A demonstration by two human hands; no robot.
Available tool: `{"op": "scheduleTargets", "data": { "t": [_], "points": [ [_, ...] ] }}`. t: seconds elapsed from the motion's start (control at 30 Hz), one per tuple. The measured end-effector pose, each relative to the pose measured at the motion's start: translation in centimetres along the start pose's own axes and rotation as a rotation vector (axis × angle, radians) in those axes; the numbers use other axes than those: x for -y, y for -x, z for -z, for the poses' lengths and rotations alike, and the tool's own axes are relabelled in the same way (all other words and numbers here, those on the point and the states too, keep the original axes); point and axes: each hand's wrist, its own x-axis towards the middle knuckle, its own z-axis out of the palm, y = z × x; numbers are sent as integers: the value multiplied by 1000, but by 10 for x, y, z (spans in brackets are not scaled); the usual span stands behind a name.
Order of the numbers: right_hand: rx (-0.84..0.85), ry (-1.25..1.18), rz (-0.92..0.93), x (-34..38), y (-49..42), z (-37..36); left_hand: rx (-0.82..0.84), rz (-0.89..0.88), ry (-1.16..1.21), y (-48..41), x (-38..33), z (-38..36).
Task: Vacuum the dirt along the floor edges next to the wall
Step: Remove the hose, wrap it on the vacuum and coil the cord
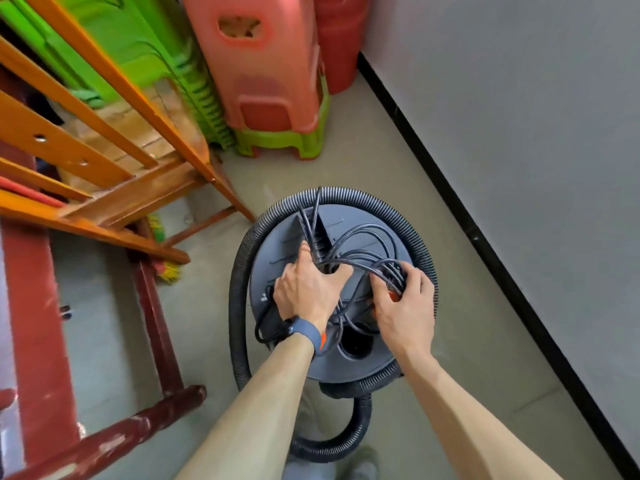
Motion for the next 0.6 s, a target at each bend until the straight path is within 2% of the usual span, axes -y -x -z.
{"op": "scheduleTargets", "data": {
  "t": [0.27, 0.6],
  "points": [
    [64, 10, 9, 54, -88, -14, 24, 3, 7, -85, -50, 13],
    [77, -33, 6, 143, -177, -74, -27, -56, -13, -224, -86, 42]
  ]
}}
